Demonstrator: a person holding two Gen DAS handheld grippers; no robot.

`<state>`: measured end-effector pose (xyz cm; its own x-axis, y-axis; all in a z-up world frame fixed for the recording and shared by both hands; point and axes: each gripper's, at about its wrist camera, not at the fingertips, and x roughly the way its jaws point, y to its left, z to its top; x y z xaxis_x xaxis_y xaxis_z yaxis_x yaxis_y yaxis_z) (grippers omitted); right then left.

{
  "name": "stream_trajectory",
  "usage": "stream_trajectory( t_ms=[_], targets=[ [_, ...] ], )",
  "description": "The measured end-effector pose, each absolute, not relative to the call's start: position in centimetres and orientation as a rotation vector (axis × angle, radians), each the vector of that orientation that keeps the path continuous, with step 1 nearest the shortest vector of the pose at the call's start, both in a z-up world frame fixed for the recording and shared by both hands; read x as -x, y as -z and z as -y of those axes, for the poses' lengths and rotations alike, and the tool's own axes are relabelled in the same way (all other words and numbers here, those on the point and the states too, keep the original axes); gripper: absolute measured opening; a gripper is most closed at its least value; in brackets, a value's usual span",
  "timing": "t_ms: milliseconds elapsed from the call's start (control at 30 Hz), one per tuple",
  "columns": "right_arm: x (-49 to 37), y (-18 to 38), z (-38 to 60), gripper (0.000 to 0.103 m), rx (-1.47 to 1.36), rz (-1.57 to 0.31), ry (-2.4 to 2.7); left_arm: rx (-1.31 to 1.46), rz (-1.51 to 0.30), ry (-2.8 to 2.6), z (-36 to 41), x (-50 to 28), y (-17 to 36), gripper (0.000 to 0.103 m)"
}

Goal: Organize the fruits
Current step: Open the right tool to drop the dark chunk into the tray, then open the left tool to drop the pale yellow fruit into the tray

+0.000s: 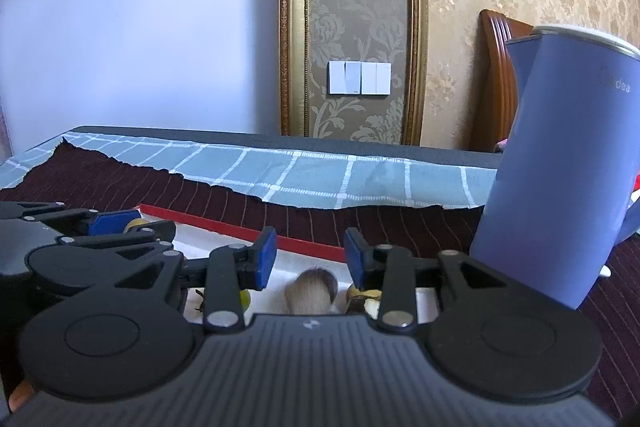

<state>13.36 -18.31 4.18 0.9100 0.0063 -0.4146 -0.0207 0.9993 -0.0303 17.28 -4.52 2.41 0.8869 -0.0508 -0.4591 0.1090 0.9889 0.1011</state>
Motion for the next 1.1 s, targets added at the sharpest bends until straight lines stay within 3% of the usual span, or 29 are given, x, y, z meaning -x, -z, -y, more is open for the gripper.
stream_trajectory(
  t_ms=[1100],
  targets=[
    [-14.0,-2.6,19.2,0.035,-0.005,-0.475,0.008,-0.122,-0.514,0.044,4.5,-19.3,-1.6,0.026]
  ],
)
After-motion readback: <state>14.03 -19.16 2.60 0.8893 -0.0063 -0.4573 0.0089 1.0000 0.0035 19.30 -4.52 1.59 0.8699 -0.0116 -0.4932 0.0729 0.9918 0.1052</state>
